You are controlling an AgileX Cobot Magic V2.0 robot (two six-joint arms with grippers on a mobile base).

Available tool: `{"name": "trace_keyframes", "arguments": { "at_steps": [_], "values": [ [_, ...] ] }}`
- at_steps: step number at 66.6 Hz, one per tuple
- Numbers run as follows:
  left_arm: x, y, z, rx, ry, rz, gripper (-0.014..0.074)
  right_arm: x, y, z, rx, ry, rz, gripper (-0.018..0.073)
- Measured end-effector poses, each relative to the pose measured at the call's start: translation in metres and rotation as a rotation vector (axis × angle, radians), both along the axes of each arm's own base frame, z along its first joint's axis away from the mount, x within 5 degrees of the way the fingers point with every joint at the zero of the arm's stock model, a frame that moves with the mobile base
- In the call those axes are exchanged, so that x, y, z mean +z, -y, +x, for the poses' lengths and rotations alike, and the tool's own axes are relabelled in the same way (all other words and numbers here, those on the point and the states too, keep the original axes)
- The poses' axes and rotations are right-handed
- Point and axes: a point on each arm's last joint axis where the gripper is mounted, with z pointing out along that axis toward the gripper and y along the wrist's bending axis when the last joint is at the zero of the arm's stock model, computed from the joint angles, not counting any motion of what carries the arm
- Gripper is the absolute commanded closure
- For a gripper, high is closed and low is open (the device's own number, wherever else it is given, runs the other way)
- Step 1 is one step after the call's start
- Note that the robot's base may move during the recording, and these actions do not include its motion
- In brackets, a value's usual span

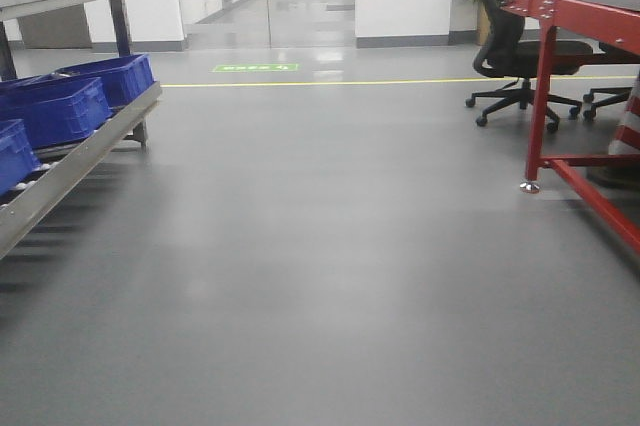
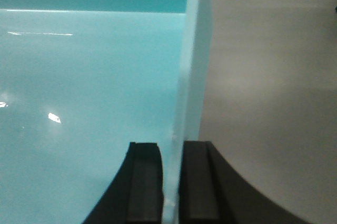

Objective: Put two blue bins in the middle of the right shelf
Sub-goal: 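Drive the base toward the other shelf of blue bins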

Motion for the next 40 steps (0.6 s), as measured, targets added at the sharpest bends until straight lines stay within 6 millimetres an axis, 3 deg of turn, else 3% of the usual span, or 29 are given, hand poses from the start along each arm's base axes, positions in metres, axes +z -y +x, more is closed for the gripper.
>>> {"name": "trace_keyframes", "arguments": {
  "at_steps": [40],
  "values": [
    [0.0022,0.0007,0.0015,-0.003,0.029,-0.008,0.0707,0.0002,0.0001,0.0001,-0.001,0.003,-0.001,0.0712]
  ]
}}
